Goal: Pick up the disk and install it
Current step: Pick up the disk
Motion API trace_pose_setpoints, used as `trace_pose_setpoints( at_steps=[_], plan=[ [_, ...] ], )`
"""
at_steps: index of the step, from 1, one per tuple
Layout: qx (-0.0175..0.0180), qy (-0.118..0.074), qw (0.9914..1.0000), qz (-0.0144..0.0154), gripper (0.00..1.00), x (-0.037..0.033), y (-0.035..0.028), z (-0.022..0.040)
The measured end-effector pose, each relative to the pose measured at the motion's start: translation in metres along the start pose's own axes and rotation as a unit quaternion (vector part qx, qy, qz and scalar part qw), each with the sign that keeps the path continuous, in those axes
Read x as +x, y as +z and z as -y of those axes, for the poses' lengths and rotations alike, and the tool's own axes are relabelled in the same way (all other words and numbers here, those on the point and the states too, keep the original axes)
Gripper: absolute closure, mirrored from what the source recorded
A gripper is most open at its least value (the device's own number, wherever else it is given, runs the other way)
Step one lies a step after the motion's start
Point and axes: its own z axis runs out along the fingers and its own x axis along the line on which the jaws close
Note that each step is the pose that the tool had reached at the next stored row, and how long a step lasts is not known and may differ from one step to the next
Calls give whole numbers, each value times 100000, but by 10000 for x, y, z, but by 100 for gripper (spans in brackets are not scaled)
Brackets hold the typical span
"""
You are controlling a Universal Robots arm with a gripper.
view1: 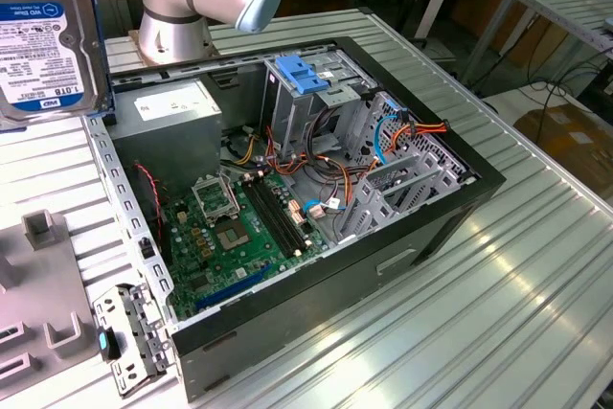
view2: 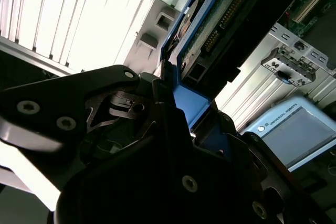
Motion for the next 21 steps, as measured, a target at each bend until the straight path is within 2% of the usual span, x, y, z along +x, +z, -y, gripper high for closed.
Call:
trace_pose_setpoints(
  at_steps=[5, 6, 13, 20, 21],
  plan=[
    [-1, 5, 100000, 1, 63, 2, -3, 80],
    [4, -1, 100000, 5, 63, 4, -4, 117],
    [0, 4, 100000, 0, 63, 4, -10, 265],
    [-3, 2, 100000, -1, 63, 0, -18, 477],
    [-1, 2, 100000, -1, 63, -1, -19, 522]
  ],
)
